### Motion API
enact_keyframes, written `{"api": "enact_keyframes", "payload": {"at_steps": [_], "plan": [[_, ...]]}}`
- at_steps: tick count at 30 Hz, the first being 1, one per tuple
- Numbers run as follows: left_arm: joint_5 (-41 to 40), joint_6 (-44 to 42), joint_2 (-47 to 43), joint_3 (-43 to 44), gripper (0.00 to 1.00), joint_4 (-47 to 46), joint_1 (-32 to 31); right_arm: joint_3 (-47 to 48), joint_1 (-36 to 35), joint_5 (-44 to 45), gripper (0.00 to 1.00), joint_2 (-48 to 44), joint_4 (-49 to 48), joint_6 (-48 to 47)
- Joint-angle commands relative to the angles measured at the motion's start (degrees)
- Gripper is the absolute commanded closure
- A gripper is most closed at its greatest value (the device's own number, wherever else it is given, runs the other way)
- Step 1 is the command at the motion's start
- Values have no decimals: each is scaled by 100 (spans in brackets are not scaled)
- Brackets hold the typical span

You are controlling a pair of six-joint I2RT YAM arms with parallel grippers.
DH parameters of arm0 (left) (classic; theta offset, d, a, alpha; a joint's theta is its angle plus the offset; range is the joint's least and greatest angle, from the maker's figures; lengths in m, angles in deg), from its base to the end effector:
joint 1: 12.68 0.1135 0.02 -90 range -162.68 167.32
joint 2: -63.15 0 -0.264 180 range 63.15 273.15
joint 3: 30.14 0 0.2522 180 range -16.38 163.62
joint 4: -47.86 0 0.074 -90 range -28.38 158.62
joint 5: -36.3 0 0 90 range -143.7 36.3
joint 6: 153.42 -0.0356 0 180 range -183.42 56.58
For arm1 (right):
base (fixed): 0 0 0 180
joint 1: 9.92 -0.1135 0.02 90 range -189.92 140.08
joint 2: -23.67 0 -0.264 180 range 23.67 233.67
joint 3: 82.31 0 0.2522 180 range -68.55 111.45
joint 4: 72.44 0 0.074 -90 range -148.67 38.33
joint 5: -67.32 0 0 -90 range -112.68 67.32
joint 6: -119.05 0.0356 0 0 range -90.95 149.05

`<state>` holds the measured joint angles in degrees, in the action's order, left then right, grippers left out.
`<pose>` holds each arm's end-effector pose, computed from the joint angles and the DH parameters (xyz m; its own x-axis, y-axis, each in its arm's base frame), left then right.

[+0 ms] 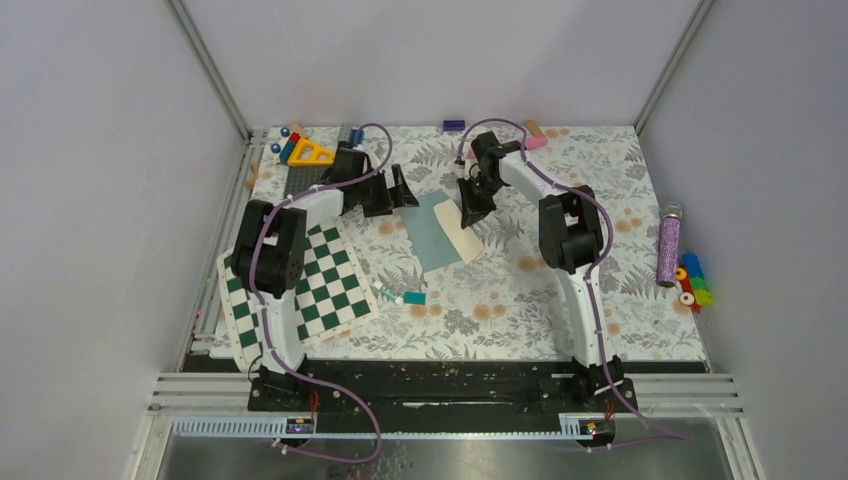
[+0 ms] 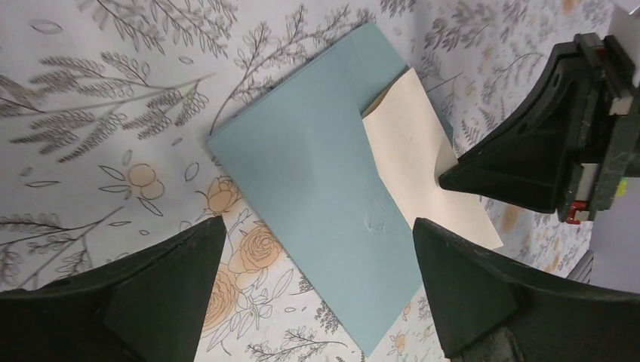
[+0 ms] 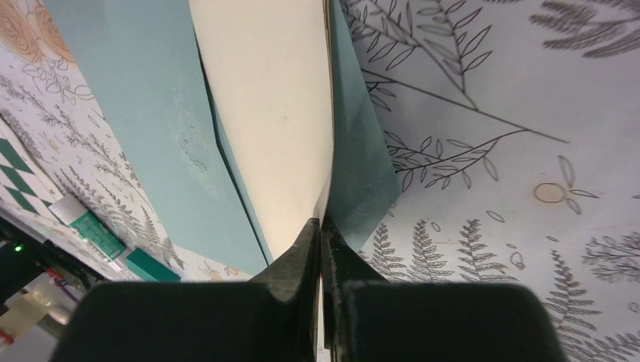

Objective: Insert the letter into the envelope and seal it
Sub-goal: Place the letter in the envelope.

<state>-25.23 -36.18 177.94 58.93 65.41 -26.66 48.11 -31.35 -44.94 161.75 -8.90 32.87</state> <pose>0.4176 -0.1215 0.1716 -0.8427 -0.2048 -0.4978 0.1838 0.7597 -0.6238 0.4613 0.1955 0.1550 -0.9093 -0.2907 -0.2977 -0.3921 0.8381 0.3793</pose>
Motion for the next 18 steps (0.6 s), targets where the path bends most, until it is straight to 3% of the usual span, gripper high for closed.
{"api": "enact_keyframes", "payload": {"at_steps": [1, 8, 18], "plan": [[-286, -5, 291, 401, 1, 364, -171, -174, 37, -483, 100, -265, -121, 151], [-675, -83, 627, 813, 1, 978, -395, 92, 125, -437, 100, -238, 102, 142], [-1667, -295, 81, 301, 1, 1182, -379, -323, 299, -658, 100, -189, -141, 291]]}}
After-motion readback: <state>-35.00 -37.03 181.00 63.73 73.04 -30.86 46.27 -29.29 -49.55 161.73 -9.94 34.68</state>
